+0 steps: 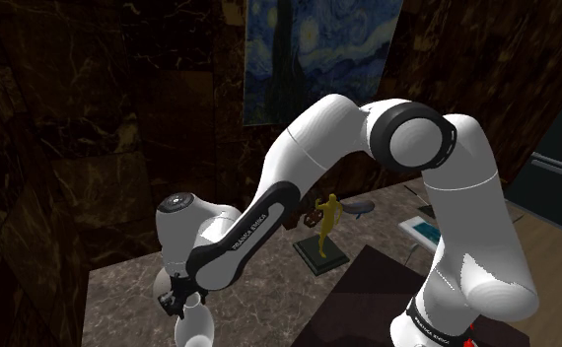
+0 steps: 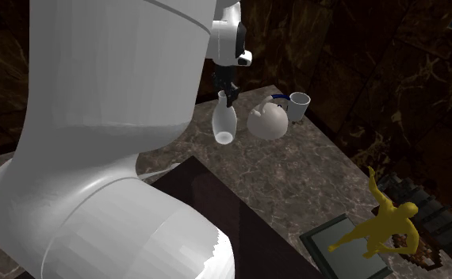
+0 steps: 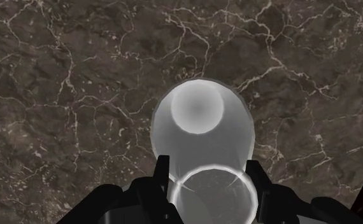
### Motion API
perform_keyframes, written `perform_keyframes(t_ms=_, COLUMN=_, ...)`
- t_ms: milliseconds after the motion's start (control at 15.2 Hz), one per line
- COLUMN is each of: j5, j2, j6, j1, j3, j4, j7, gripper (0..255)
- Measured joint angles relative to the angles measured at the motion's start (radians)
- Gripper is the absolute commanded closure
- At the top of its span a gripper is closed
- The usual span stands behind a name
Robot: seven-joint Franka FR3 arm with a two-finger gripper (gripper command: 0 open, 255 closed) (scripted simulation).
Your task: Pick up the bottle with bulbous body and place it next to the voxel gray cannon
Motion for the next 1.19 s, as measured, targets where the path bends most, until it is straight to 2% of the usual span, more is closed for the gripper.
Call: perform_keyframes(t_ms=1188, j5=0.072, j2=-0.170, j6=-0.169, j1=-0.038, j3=0.051, j4=0.005, j7=-0.044, gripper=255)
